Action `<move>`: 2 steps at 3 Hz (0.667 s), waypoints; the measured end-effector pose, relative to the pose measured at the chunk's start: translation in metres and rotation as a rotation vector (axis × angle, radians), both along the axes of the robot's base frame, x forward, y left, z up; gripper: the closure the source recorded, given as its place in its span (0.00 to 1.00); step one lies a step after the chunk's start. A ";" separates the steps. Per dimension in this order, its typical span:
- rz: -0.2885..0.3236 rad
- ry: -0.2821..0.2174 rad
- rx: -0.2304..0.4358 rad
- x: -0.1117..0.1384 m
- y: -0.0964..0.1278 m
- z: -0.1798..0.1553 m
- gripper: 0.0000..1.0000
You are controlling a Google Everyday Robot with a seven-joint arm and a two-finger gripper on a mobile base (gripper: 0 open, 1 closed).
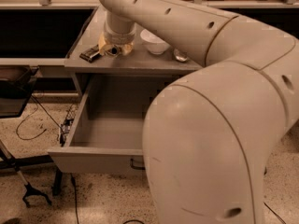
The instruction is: Pick 7up can from top drawer and place on counter
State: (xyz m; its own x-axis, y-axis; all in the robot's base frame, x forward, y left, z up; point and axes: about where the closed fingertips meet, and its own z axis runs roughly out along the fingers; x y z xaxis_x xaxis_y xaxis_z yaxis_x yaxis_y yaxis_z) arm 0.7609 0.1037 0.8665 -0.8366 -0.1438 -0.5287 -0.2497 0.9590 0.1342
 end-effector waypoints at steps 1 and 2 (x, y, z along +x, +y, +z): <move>-0.008 0.048 -0.014 -0.004 -0.005 0.001 0.00; -0.008 0.048 -0.014 -0.004 -0.005 0.001 0.00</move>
Offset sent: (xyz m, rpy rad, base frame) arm -0.0048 -0.0098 0.0068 -0.0156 0.0652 -0.0171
